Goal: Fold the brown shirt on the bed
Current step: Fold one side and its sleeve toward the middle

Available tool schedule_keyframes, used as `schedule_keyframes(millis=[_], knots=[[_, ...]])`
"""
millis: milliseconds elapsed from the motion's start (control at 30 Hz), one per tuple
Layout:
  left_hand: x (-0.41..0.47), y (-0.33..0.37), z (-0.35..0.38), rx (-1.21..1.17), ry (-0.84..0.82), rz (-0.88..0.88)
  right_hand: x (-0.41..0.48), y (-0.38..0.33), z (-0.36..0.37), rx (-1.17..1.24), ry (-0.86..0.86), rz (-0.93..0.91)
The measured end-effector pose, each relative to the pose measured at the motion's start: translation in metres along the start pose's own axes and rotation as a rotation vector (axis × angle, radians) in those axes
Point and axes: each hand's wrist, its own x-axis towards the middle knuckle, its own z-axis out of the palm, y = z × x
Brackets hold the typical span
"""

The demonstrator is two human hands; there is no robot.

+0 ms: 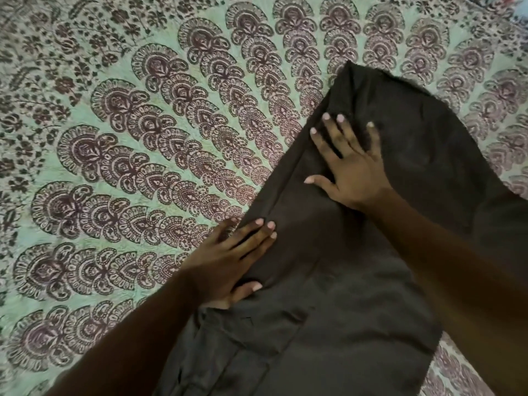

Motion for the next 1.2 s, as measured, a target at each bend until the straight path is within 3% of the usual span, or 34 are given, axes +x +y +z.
schedule_keyframes(millis=[67,333,400,467,567,700,767,933,1100,1200], knots=[[0.001,-0.001,0.001,-0.013,-0.011,0.001,0.012,0.003,-0.002,0.003,-0.025,-0.017],[0.001,-0.001,0.003,-0.014,-0.009,-0.005,0.086,0.056,-0.03,0.05,-0.224,0.422],[0.0,-0.001,0.001,-0.008,-0.008,-0.009,0.089,0.054,-0.034,0.104,-0.202,0.469],[0.0,-0.001,-0.001,-0.015,-0.008,-0.005,0.074,0.041,-0.037,0.135,-0.08,0.423],[0.0,-0.001,-0.003,-0.021,-0.01,-0.007,0.023,-0.001,-0.028,0.099,0.066,0.212],[0.0,0.0,-0.003,-0.007,0.016,-0.003,-0.068,-0.046,0.004,0.097,-0.011,-0.134],[-0.001,0.001,0.001,0.008,0.049,0.01,-0.084,-0.031,0.013,0.079,-0.033,-0.11],[-0.001,0.0,0.004,0.035,0.078,0.014,-0.066,0.009,0.015,0.129,-0.067,0.272],[-0.004,0.006,0.0,0.072,0.08,0.002,-0.104,-0.059,0.0,0.071,0.086,0.148],[-0.019,0.015,0.0,0.075,0.206,0.032,-0.141,-0.115,0.004,0.122,0.062,0.096]])
